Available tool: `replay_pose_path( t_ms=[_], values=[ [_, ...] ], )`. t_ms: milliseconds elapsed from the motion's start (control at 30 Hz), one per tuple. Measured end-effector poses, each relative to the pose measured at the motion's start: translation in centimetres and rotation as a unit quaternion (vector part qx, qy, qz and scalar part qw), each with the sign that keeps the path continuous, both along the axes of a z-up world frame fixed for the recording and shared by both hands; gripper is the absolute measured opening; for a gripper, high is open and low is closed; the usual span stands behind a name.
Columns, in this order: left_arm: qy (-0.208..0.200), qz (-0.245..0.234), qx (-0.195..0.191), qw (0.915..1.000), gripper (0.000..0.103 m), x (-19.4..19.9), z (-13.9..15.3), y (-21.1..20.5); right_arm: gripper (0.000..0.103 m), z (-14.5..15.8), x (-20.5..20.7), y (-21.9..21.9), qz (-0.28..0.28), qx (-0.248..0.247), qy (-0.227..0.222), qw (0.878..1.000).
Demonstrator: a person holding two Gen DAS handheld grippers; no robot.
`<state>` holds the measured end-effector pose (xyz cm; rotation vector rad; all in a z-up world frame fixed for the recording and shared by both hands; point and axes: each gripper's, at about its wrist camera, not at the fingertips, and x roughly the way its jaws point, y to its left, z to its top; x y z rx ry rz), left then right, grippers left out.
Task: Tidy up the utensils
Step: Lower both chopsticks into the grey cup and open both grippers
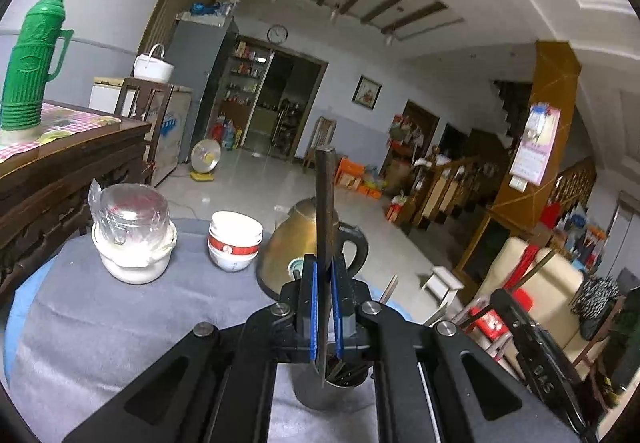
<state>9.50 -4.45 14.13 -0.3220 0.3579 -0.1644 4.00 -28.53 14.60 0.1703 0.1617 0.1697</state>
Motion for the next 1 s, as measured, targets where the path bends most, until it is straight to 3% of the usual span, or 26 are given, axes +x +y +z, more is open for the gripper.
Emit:
replay_pose_path(
  t_ms=[433, 533, 733, 1000],
  values=[
    [0.042, 0.01, 0.021, 0.9988, 0.007, 0.3, -0.4, -0.8, 0.006, 0.9, -0.7, 0.4, -0.004, -0.013, 0.001, 1.0],
    [0.039, 0.006, 0.014, 0.9991, 0.007, 0.3, -0.2, -0.8, 0.006, 1.3, -1.0, 0.5, -0.004, -0.016, -0.003, 1.0],
    [0.005, -0.024, -0.038, 0.999, 0.007, 0.6, 0.9, 0.0, 0.006, 1.3, -0.4, 0.4, 0.002, -0.016, -0.002, 1.0],
    [0.012, -0.027, -0.031, 0.9991, 0.007, 4.0, -0.5, -1.3, 0.006, -0.3, 3.6, 0.8, 0.014, -0.026, 0.017, 0.999]
  ],
)
